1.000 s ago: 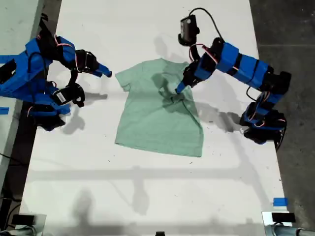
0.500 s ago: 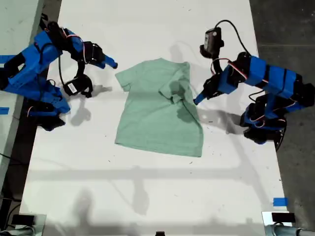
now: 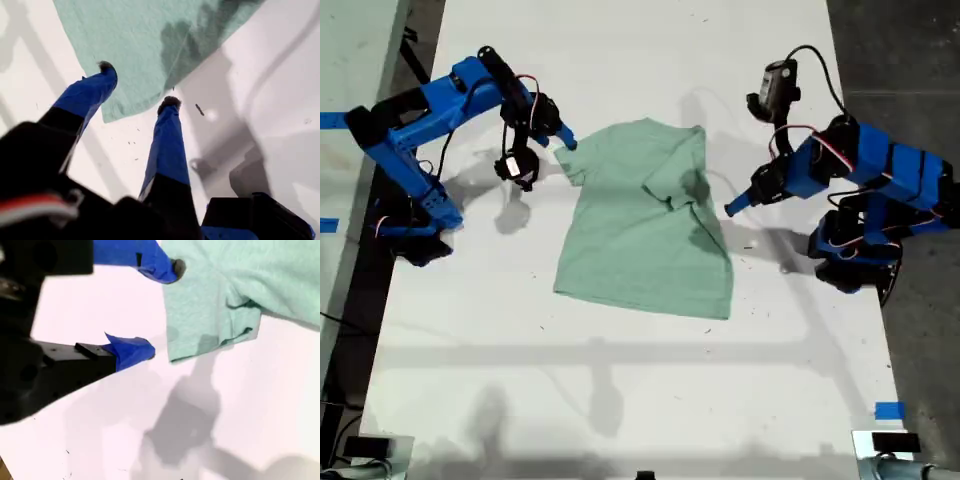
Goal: Fold tshirt
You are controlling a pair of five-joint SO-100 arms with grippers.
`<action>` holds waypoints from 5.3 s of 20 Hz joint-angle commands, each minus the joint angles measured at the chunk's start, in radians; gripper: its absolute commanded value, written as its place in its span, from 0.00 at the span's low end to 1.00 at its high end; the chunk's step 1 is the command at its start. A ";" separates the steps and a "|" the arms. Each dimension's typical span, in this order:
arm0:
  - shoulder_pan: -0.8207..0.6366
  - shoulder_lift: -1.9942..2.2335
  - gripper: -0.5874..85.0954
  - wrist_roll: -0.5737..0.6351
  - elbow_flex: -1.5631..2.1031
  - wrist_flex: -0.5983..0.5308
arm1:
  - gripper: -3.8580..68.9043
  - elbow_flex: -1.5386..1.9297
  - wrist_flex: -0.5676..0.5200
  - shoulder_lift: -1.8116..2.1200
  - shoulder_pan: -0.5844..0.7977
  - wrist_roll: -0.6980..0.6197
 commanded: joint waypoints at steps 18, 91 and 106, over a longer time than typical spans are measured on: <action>-0.060 -0.319 0.01 0.011 -0.505 0.141 | 0.35 0.179 0.006 0.314 -0.025 0.044; 0.698 0.307 0.20 -0.554 0.291 -0.144 | 0.04 -0.084 -0.252 -0.538 -0.310 0.360; 0.715 0.308 0.21 -0.574 0.284 -0.140 | 0.55 -0.871 -0.267 -1.322 -0.331 0.469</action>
